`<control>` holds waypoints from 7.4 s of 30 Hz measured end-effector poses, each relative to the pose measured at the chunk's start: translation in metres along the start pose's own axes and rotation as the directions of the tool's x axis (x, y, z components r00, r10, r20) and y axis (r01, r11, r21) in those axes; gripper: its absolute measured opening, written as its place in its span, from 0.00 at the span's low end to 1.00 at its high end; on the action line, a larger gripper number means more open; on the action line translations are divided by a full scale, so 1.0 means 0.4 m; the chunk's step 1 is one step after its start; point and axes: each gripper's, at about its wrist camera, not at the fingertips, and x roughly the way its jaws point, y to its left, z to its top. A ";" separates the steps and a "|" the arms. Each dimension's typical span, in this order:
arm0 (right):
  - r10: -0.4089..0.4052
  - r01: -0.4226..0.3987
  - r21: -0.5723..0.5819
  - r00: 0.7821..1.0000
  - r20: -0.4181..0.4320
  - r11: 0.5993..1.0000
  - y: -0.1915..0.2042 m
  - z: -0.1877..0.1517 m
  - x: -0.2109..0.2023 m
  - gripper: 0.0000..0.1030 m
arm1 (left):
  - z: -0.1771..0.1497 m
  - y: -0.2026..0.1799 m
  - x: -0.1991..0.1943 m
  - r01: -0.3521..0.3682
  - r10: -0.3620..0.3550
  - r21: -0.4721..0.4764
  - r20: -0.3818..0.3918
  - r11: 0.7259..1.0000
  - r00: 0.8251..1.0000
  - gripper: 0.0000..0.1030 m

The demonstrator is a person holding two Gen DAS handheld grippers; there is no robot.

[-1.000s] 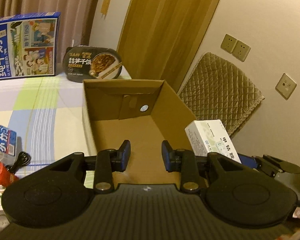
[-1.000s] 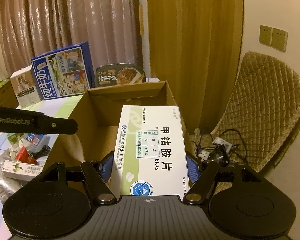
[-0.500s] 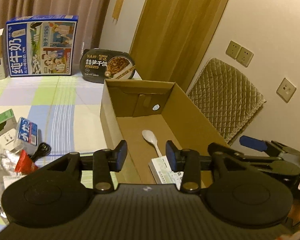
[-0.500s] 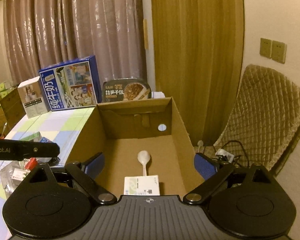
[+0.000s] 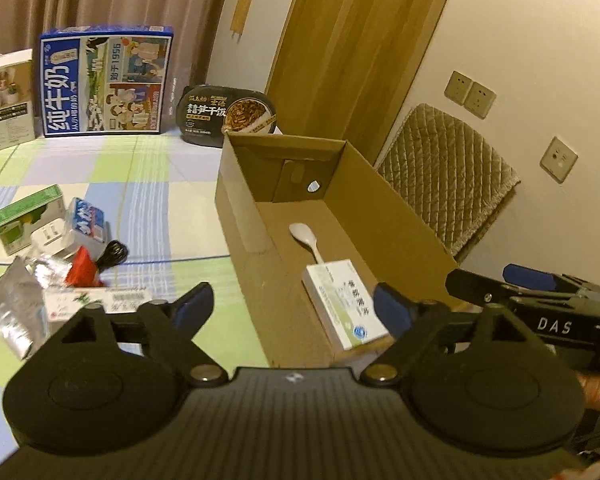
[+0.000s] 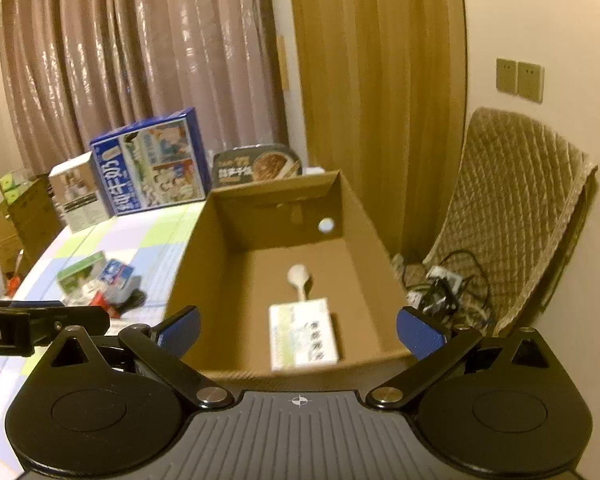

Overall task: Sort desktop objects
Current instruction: 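Release the spoon with the left gripper while the right gripper drops the medicine box into the cardboard box, then move both tools back over the remaining items on the table, then grasp the silver foil bag with the left gripper while the right gripper grasps the parrot ointment box, then lift the foil bag and ointment box with both grippers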

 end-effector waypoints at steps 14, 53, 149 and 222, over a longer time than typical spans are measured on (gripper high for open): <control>0.063 -0.064 -0.023 0.997 -0.043 0.998 0.117 -0.070 -0.085 0.98 | -0.137 0.093 -0.178 -0.103 0.104 -0.033 0.044 0.994 0.994 0.99; 0.234 -0.277 -0.185 0.946 -0.226 0.943 0.366 -0.225 0.020 0.98 | -0.253 0.367 -0.302 -0.347 0.340 -0.136 -0.067 0.928 0.938 0.99; 0.190 -0.334 -0.179 0.818 -0.542 0.926 0.471 -0.296 0.288 0.35 | -0.273 0.415 -0.080 -0.081 0.157 0.207 -0.383 0.975 0.910 0.40; 0.192 -0.272 -0.231 0.929 -0.316 0.934 0.415 -0.312 0.192 0.34 | -0.265 0.314 -0.061 -0.132 0.195 0.175 -0.418 0.976 0.887 0.35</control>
